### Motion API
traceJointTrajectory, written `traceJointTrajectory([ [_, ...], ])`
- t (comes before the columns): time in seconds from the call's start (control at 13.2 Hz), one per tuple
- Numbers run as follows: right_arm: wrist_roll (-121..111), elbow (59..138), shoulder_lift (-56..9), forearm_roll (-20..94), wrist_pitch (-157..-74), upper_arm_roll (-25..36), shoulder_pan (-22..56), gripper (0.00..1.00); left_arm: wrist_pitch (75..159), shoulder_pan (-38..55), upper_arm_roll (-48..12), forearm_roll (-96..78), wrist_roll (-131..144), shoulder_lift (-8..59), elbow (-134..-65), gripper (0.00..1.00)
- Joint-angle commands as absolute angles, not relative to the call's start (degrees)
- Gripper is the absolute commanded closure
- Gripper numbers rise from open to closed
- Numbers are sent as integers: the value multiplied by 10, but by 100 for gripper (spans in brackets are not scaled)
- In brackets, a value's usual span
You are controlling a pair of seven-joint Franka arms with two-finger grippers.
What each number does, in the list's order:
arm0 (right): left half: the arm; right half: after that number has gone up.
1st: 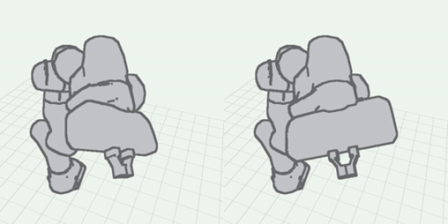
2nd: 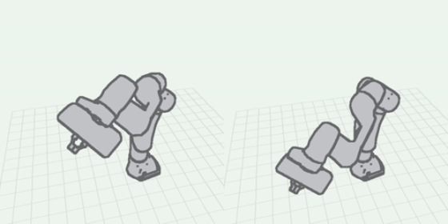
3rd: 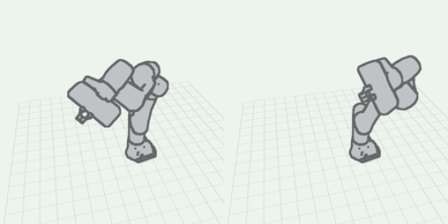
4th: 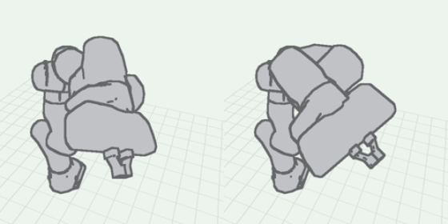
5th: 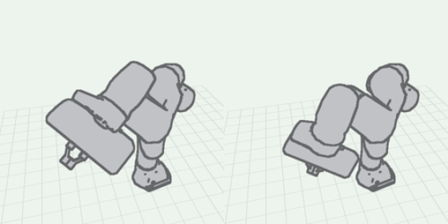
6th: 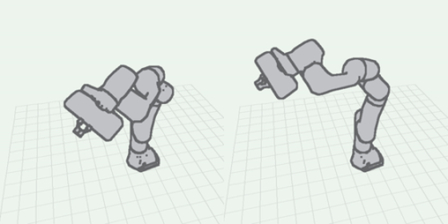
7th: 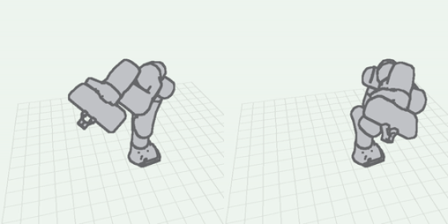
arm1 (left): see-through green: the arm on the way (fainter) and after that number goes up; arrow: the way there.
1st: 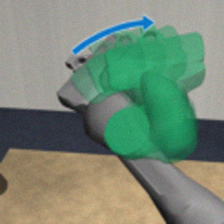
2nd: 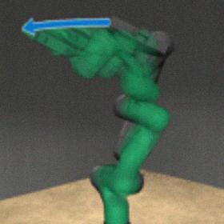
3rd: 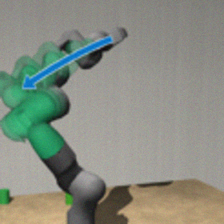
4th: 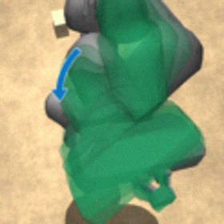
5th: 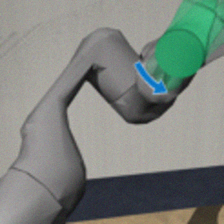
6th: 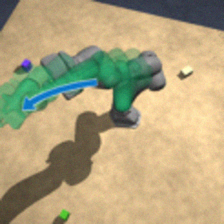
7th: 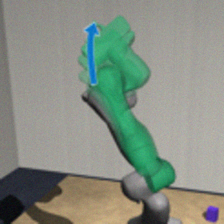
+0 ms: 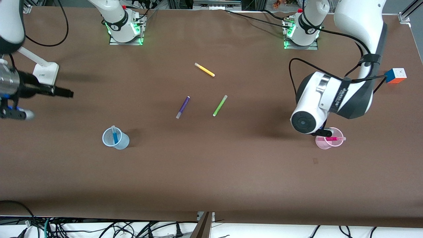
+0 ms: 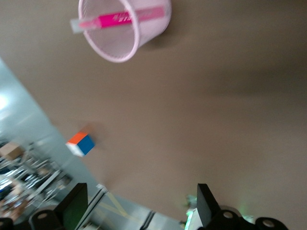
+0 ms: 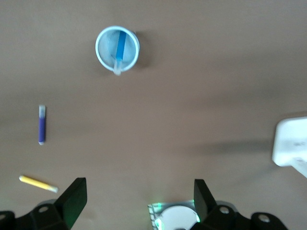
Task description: Place pink and blue markers in matching cups
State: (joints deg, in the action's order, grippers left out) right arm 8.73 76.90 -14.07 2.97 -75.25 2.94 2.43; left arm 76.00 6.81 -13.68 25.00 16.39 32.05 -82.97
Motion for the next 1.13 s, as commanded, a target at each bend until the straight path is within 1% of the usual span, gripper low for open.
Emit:
traceJointTrajectory([
  [0.0,67,787,-110,16,-733,32,22,1,829,46,-140,211,171,288,-849,0],
  [0.15,71,793,-108,16,-736,30,22,1,880,32,-142,188,164,268,-858,0],
  [0.3,72,801,-105,15,-750,23,25,1,910,4,-141,150,108,254,-852,0],
  [0.53,74,801,-105,15,-754,22,27,1,914,-37,-141,56,27,194,-848,0],
  [0.91,76,801,-105,14,-750,23,40,1,912,-38,-134,30,27,80,-837,0],
  [1.06,74,800,-104,15,-746,23,39,1,911,-39,-119,-16,25,36,-863,0],
])
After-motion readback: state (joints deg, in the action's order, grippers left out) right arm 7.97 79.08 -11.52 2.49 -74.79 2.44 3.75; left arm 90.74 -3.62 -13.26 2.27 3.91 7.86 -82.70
